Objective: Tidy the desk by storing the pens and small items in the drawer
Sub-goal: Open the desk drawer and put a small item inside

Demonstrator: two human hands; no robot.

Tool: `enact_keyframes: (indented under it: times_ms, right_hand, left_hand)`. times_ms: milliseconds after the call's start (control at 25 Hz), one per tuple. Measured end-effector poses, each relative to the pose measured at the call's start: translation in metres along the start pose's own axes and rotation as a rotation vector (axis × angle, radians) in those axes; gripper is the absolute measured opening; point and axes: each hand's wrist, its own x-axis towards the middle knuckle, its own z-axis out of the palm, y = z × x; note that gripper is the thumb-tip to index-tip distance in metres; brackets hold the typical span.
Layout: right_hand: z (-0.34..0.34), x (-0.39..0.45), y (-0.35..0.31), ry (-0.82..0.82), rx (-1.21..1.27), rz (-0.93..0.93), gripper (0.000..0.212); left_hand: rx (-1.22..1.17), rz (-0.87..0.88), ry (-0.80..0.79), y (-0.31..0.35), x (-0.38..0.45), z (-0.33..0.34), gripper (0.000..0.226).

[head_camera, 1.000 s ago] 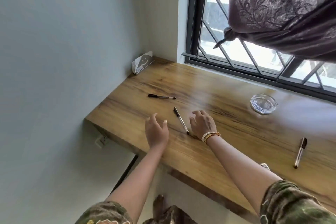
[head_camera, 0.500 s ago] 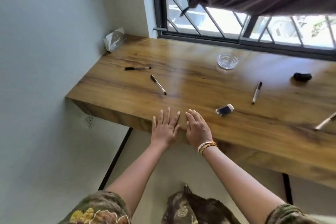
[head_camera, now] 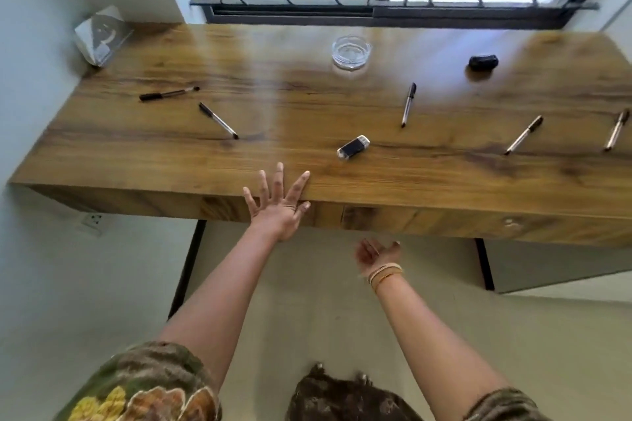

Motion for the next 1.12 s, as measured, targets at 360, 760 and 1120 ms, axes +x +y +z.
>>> enact_keyframes:
  times_ms: [360,760,1120]
  right_hand:
    - [0.0,0.04,-0.072,-0.069,0.385,0.069,0.077]
    - [-0.075,0.015,-0.037,-0.059,0.349,0.082,0.083]
    - [-0.142,-0.053,-0.011,0.009,0.089,0.108,0.063]
  left_hand:
    - [-0.015,-0.049,0.05,0.0,0.002,0.003,0.055]
    - [-0.013,-0.155,-0.021,0.03,-0.017,0.001,0.069]
    - [-0.105,0.179,0.321,0.085,-0.102,0.051,0.064]
